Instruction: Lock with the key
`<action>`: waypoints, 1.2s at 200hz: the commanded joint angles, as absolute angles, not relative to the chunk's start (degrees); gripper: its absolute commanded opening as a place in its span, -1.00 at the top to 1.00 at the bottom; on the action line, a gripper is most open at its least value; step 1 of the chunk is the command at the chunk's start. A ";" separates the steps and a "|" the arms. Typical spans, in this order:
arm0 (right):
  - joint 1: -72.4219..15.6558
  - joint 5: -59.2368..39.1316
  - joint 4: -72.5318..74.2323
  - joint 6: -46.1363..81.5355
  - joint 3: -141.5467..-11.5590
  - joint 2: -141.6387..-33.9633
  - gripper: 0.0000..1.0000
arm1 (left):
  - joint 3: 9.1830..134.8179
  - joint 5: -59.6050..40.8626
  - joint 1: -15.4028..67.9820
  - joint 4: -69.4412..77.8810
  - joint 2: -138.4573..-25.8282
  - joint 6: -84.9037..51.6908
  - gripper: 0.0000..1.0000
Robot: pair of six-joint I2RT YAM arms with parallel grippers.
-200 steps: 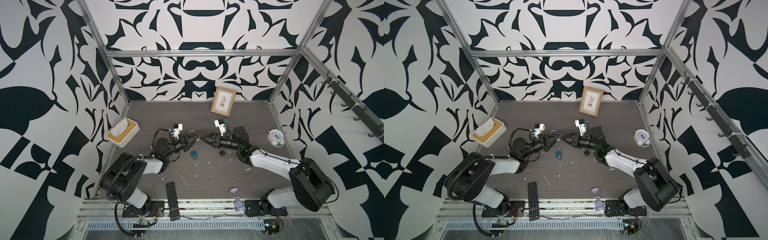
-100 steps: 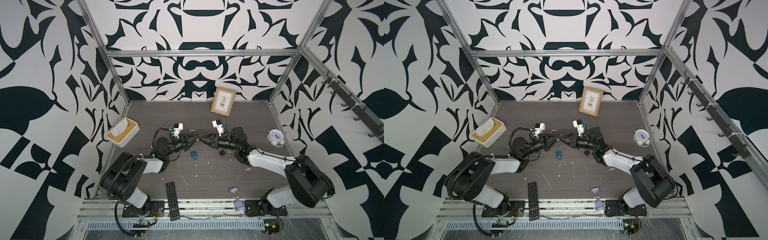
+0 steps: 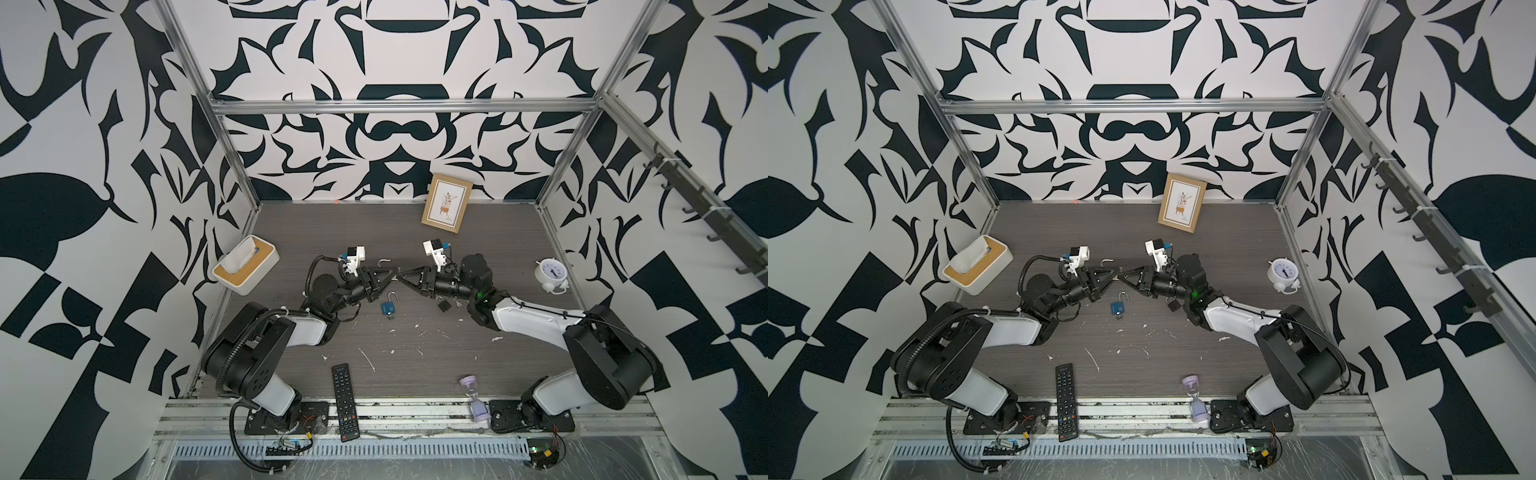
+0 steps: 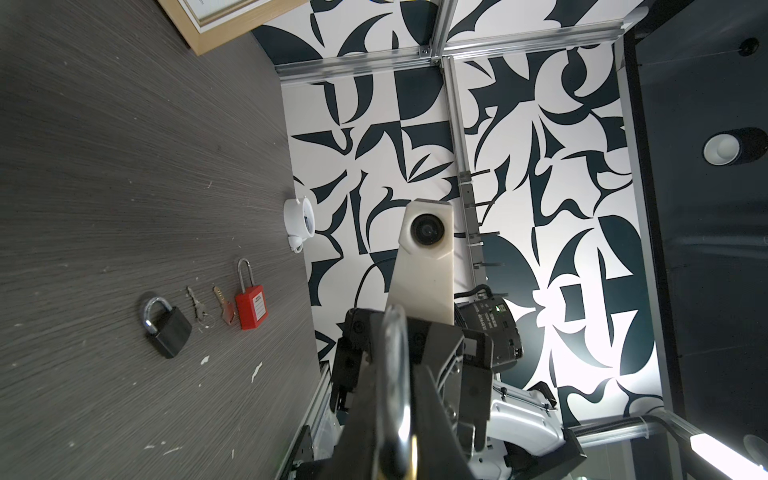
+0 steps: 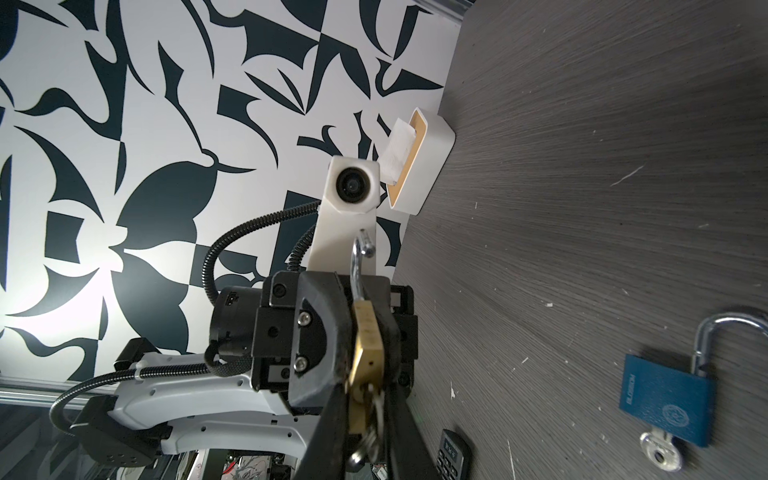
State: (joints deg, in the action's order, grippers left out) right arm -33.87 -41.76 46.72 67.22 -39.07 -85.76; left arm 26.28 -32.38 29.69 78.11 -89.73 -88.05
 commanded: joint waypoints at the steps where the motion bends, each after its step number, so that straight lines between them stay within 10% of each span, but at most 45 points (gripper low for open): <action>1: -34.91 -42.36 54.08 70.12 -41.48 -86.44 0.66 | 28.57 -33.79 30.60 81.65 -90.53 -88.05 1.00; 113: -36.08 -39.57 59.43 74.53 -41.47 -89.18 0.68 | 29.17 -29.15 32.09 81.56 -91.56 -86.98 1.00; 148: -36.07 -39.47 60.03 74.71 -41.58 -89.91 0.99 | 29.18 -29.60 32.09 81.56 -91.54 -86.37 1.00; 185: -35.90 -38.71 59.34 74.18 -40.74 -89.21 1.00 | 28.68 -30.55 31.87 80.52 -91.28 -84.97 0.41; 240: -34.17 -37.17 55.76 72.52 -39.16 -86.84 1.00 | 26.47 -30.83 29.99 81.12 -90.78 -84.99 0.33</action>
State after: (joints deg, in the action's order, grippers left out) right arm -35.18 -38.22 54.57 74.54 -38.92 -89.97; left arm 27.09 -29.56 30.89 78.37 -90.96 -85.45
